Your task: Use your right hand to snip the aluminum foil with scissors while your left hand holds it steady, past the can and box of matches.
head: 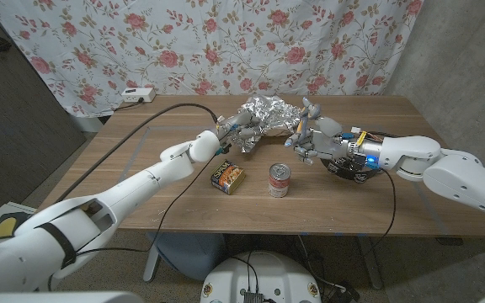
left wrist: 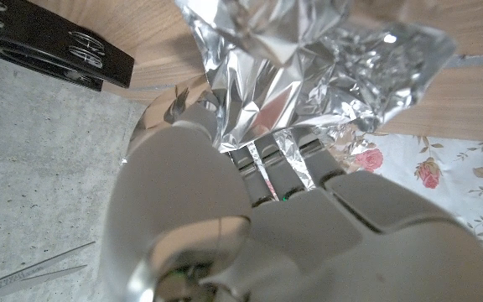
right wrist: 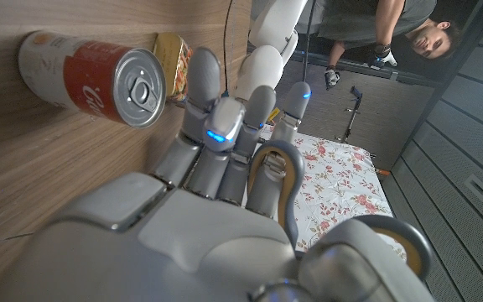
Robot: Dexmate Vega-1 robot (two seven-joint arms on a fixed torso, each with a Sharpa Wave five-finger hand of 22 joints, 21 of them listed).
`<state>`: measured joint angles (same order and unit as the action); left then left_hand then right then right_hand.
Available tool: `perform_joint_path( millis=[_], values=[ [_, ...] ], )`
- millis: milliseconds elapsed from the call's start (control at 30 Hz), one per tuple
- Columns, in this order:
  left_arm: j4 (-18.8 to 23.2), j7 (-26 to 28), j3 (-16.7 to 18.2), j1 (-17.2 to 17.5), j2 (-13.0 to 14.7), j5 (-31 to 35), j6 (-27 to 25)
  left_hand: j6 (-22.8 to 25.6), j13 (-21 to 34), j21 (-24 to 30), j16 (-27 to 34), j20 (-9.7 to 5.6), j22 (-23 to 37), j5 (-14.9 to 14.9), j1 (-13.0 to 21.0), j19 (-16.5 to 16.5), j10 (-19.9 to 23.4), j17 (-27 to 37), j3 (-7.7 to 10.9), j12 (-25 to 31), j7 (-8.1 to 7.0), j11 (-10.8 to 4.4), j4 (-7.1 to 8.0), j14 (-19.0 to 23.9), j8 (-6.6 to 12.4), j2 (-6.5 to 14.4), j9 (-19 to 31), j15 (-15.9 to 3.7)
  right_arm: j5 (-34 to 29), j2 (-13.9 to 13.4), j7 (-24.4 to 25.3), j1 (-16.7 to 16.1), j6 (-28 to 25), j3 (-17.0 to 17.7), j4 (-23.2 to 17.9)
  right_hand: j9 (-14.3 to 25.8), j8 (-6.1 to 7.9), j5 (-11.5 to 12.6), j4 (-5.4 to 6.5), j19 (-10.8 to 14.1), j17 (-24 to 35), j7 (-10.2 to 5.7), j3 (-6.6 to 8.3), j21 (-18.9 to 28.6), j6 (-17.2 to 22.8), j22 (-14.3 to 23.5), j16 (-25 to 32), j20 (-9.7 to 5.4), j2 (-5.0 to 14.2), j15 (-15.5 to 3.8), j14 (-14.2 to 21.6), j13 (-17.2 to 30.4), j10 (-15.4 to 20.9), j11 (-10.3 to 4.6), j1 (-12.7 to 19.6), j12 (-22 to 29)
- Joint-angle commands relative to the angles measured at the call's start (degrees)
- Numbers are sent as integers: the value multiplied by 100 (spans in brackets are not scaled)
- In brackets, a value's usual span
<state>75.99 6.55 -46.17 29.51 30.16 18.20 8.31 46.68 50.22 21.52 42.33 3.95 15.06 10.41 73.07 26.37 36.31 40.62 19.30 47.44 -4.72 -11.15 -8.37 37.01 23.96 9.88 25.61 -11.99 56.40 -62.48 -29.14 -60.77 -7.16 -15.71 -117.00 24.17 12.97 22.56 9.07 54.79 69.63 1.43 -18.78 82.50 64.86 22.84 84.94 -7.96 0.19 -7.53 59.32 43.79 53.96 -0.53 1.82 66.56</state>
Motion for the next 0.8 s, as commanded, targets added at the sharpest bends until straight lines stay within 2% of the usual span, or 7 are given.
perform_joint_path(
  millis=[33,267,800],
  values=[
    [69,867,127,286,-8,238,108,8,22,60,-58,-35,23,36,6,59,-24,4,82,-25,41,4,9,163,74,26,66,-111,21,-80,-14,4,-100,4,-106,22,43,-34,-31,-40,1,481,-29,37,-217,-14,-40,-246,47,-447,-162,-12,-10,-29,31,37],
    [73,1016,95,308,5,403,100,38,22,109,-123,-52,37,51,15,94,5,-4,132,-62,77,0,2,205,129,-3,133,-118,7,-138,-80,110,-254,-68,-174,24,34,-45,-36,-45,7,492,-37,54,-246,-9,-47,-247,29,-448,-150,4,-24,-17,33,69],
    [41,1686,18,319,-115,889,-53,58,76,185,-225,-77,58,80,32,136,-1,-5,178,-79,29,-14,3,254,199,-22,231,-137,-22,-201,-210,244,-396,-178,-173,21,31,-65,-38,-25,-31,520,-43,48,-288,-81,-143,-279,1,-450,-126,-50,-57,-8,34,94]
  ],
)
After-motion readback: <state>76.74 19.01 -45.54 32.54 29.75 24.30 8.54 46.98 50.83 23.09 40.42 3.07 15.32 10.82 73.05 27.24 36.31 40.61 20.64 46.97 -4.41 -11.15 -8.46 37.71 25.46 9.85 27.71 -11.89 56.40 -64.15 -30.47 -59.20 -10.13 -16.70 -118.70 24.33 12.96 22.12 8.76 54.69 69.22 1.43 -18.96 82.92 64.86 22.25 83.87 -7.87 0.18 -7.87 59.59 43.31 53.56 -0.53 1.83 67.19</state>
